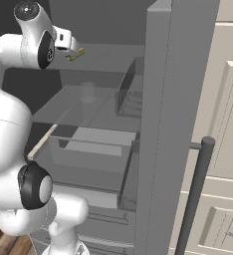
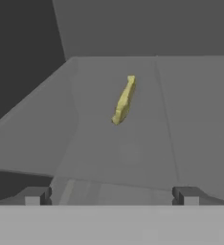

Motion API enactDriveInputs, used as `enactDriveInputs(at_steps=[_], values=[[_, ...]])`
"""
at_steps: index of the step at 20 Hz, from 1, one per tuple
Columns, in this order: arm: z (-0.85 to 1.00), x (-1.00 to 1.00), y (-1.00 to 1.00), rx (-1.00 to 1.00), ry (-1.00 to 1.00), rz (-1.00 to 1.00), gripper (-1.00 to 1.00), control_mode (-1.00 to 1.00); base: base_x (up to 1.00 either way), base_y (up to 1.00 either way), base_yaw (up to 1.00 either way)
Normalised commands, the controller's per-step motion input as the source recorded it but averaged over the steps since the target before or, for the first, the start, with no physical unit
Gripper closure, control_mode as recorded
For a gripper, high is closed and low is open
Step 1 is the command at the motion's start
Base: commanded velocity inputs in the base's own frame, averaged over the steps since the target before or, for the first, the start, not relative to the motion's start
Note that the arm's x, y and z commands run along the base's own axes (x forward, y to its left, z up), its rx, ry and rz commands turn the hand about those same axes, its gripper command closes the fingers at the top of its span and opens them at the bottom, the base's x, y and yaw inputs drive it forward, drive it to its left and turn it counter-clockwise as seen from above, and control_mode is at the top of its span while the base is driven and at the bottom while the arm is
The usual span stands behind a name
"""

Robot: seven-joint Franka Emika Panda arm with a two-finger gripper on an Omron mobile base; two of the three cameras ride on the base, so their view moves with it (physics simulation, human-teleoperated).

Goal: Pick the egg and butter from the fridge and place them by the bowl for mixing.

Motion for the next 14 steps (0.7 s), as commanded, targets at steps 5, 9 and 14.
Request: enactDriveInputs(at_steps=[5,9,14], values=[[-0.19,0.40,0.00,0.00,0.01,0.00,-1.00,-1.00,0.00,0.00,0.00],[-0.22,0.33,0.00,0.00,0.00,0.00,-1.00,-1.00,0.00,0.00,0.00],[-0.28,0.32,0.00,0.00,0.00,0.00,-1.00,-1.00,0.00,0.00,0.00]])
